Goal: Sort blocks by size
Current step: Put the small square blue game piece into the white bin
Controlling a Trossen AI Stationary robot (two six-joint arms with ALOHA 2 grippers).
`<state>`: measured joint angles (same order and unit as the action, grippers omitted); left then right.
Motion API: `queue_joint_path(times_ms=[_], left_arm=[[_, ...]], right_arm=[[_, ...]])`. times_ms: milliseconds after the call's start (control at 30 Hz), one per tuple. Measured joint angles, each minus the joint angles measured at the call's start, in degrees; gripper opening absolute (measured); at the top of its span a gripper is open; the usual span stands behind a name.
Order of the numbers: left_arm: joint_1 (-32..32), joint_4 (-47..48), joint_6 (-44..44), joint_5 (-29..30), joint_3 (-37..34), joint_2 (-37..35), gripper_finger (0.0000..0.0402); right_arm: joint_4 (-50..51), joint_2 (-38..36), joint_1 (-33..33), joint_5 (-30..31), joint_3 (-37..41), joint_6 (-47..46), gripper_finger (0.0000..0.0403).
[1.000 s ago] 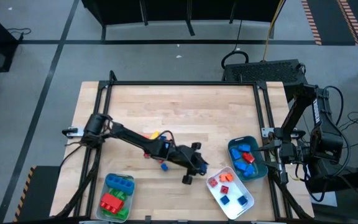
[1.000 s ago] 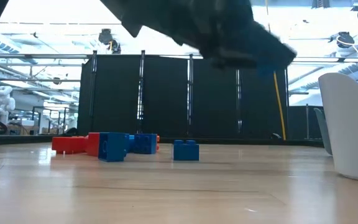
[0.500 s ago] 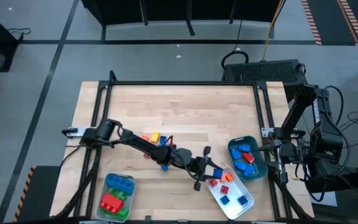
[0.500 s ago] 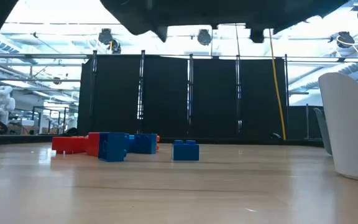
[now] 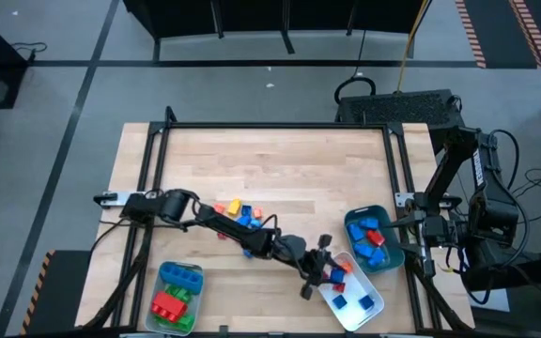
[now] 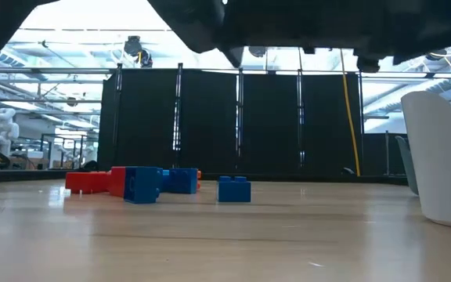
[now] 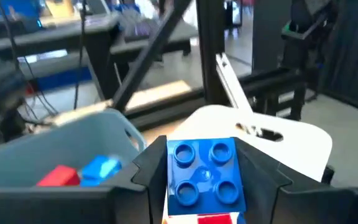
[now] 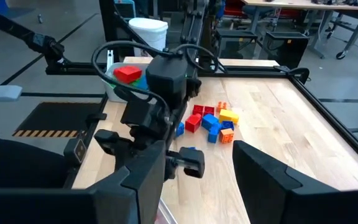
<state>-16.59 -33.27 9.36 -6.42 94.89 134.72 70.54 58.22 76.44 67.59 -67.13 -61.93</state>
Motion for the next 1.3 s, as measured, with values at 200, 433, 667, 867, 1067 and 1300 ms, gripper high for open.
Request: queue_joint_path(times_ms=[200,433,667,867,1067,1300], left_arm=[[-0.2,-0.4,0.0,0.0,1.9,1.8,0.0205],[-0.1,5.8,2.9,0.1,1.8,0.1,0.0277],[-0.4,32.5,8.9,11.1,1.9,-10.6,0.0282],[0.0,43.4,2.7,13.0,-6.6,-14.8,0.0283],[0.5,36.7,-5.8,20.7,-24.4,-20.3,0.0283],[0.5,26.9,-14.4,23.8,-36.6,-25.9,0.0283]], right_arm=[[-0.1,0.0,0.0,0.1,0.0,-0.2,0.0171],[-0.2,0.0,0.0,0.1,0.0,-0.3,0.0171],[-0.2,0.0,0.0,0.0,0.0,-0.3,0.0171],[-0.3,0.0,0.0,-0.1,0.0,-0.4,0.0171],[-0.3,0.0,0.0,-0.2,0.0,0.4,0.0171],[-0.1,0.0,0.0,0.2,0.0,1.1,0.0171]])
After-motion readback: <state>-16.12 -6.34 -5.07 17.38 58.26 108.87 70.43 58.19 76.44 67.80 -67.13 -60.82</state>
